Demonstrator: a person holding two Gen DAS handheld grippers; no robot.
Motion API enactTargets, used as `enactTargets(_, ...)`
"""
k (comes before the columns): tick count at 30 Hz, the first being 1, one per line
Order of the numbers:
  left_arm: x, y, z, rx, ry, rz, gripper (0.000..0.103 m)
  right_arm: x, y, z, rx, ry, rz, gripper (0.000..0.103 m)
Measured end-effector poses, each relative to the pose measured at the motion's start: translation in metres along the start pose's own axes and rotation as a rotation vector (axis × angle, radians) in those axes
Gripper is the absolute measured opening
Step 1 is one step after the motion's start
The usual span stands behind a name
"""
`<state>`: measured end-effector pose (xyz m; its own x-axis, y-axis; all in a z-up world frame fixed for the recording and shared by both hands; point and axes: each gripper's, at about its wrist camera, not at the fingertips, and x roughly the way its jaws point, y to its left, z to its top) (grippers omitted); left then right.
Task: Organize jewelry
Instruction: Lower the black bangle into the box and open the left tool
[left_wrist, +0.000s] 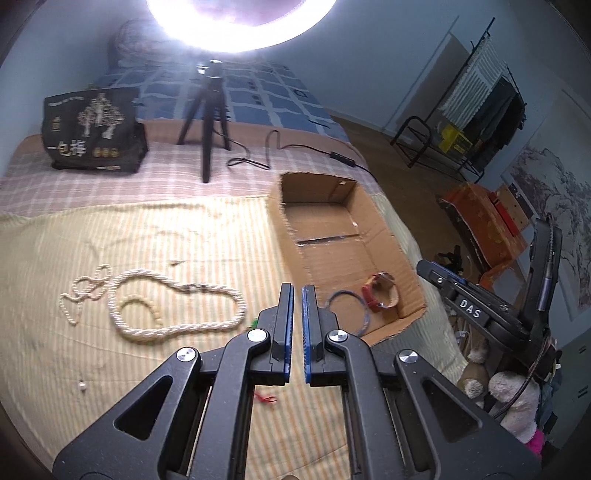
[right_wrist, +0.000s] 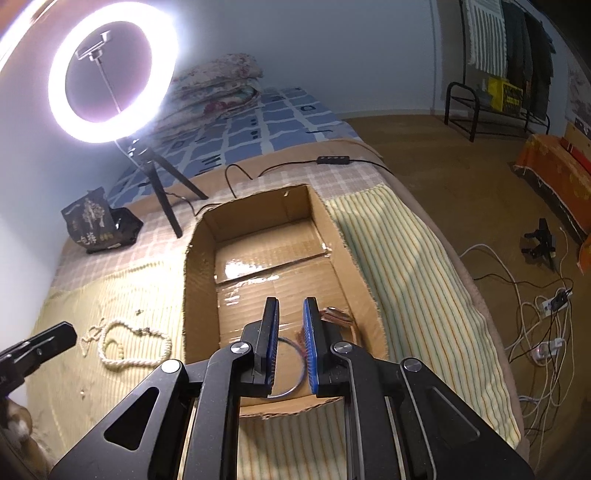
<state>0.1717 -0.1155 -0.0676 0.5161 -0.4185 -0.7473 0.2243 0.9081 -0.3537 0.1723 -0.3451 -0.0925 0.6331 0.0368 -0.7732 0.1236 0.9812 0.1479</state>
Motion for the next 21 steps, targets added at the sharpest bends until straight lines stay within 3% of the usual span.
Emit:
enactTargets(1, -0.001, 0.003, 0.000, 0.000, -0.001, 0.007, 0.002, 0.000, 0.003, 0.000, -0.006, 0.000, 0.000, 0.020)
enactTargets(3, -0.008, 0.014, -0.002, 0.000, -0.008, 0.029, 0.020, -0.002, 0.010, -0.001, -0.022, -0.010, 0.001, 0.043)
enactTargets(4, -0.010, 0.018, -0.004, -0.002, -0.016, 0.038, 0.037, -0.004, 0.014, -0.002, -0.032, -0.021, 0.000, 0.046)
enactTargets(5, -0.015, 0.025, -0.005, -0.007, -0.032, 0.056, 0.043, -0.005, 0.017, -0.003, -0.041, -0.029, -0.002, 0.047)
enactTargets(13, -0.032, 0.063, -0.009, -0.017, -0.045, 0.117, 0.043, 0.000, 0.046, -0.007, -0.098, -0.021, 0.026, 0.047)
enactTargets(21, -0.048, 0.103, -0.016, -0.055, -0.057, 0.130, 0.043, -0.005, 0.079, -0.016, -0.165, -0.054, 0.111, 0.048)
